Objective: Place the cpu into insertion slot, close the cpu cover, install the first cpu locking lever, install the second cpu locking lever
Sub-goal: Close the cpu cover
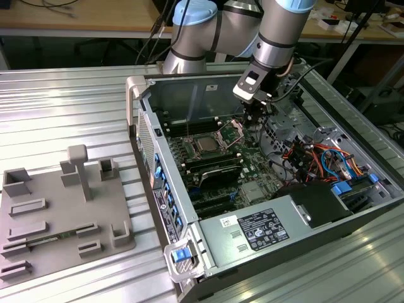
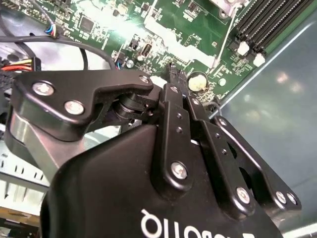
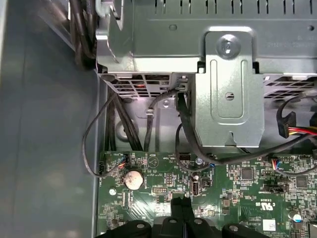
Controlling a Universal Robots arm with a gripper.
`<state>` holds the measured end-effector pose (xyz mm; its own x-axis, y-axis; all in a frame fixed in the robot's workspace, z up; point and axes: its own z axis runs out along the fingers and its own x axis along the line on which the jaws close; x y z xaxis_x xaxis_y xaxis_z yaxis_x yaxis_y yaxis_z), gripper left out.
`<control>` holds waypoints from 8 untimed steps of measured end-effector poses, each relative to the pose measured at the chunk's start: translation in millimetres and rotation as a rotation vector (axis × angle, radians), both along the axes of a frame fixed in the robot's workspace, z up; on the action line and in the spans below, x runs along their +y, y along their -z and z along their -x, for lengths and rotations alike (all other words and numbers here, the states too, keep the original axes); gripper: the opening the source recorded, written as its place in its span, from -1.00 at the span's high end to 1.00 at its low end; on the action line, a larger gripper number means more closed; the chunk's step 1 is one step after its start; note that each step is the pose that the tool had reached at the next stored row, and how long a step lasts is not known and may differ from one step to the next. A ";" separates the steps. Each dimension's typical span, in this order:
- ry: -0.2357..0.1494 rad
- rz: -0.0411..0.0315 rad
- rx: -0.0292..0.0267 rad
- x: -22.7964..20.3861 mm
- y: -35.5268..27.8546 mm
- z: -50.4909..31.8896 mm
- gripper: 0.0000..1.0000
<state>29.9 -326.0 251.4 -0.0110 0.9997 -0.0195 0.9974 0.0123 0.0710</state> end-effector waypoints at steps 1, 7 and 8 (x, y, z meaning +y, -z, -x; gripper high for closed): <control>0.000 0.0000 0.0000 0.1 3.1 -0.1 0.79; 0.000 -0.0009 0.0041 0.1 8.0 2.1 0.79; 0.000 -0.0013 0.0065 0.1 8.1 3.4 0.79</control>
